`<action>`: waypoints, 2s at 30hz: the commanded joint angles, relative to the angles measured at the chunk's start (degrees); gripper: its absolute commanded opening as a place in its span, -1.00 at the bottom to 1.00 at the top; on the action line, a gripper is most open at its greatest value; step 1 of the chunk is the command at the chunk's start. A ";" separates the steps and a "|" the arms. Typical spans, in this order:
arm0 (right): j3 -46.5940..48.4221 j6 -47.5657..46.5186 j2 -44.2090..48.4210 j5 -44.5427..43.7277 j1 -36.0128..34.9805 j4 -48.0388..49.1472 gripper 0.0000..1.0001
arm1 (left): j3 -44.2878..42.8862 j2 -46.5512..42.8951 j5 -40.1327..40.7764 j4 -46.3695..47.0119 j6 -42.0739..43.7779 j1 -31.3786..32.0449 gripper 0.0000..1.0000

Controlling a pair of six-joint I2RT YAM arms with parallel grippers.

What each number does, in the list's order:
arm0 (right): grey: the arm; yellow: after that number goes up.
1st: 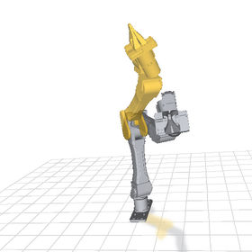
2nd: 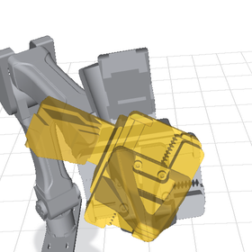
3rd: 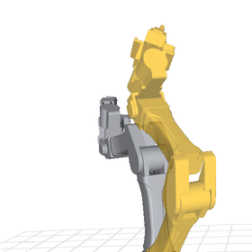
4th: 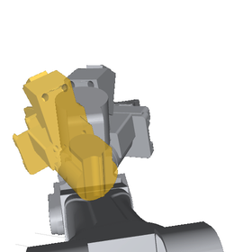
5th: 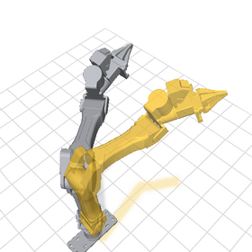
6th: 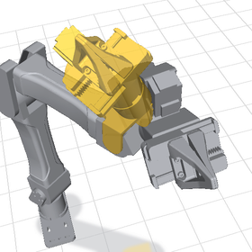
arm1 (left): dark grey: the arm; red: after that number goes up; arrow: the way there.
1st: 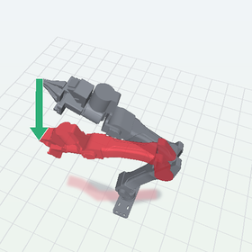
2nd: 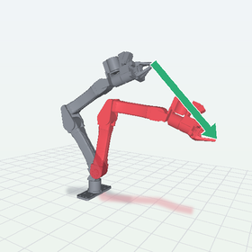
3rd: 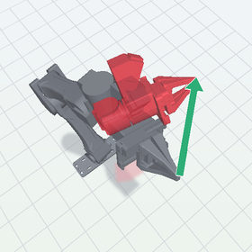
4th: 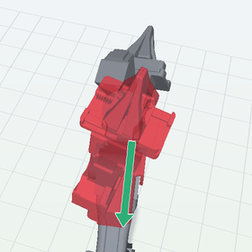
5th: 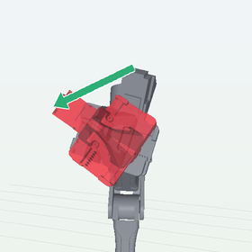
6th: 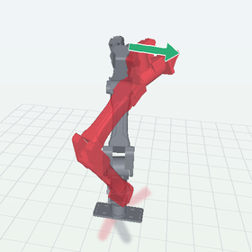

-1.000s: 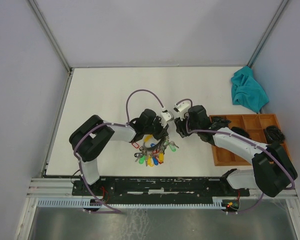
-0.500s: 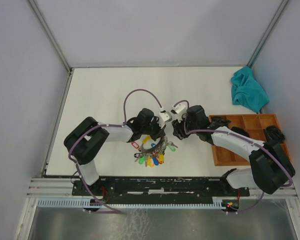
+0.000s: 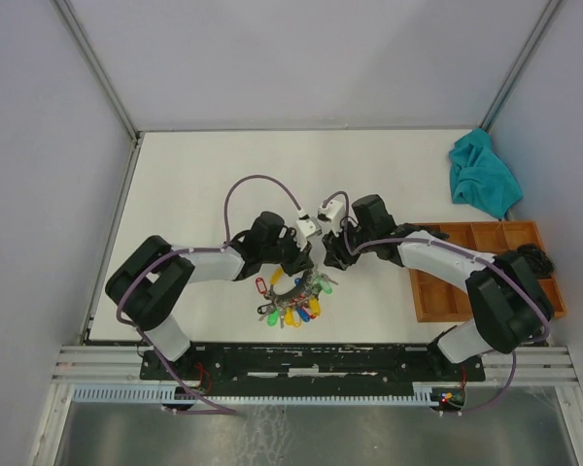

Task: Put the keys on the keyring

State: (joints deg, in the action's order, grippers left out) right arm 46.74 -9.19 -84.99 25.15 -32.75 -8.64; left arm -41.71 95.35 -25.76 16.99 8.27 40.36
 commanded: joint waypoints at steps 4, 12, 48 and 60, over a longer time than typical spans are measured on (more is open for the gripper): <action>4.51 -3.96 -3.40 4.93 0.07 -2.13 0.02 | 3.23 -2.71 -3.16 10.88 -7.25 -1.81 -0.40; 9.86 -9.07 -8.71 11.67 0.00 -5.64 0.01 | 14.18 -9.22 -0.08 22.01 -17.86 -7.16 -0.33; 20.12 -10.15 -23.02 15.01 0.03 -13.59 -0.45 | 14.40 -6.60 -1.34 21.19 -15.43 -8.37 -0.35; 18.67 -10.99 -20.11 19.19 0.06 -15.41 -0.60 | 13.08 -3.05 -1.65 21.28 -16.07 -7.41 -0.39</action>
State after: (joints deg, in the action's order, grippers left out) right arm 65.52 -19.40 -107.83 41.43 -32.77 -23.75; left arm -26.63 91.29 -26.11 35.86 -7.27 32.38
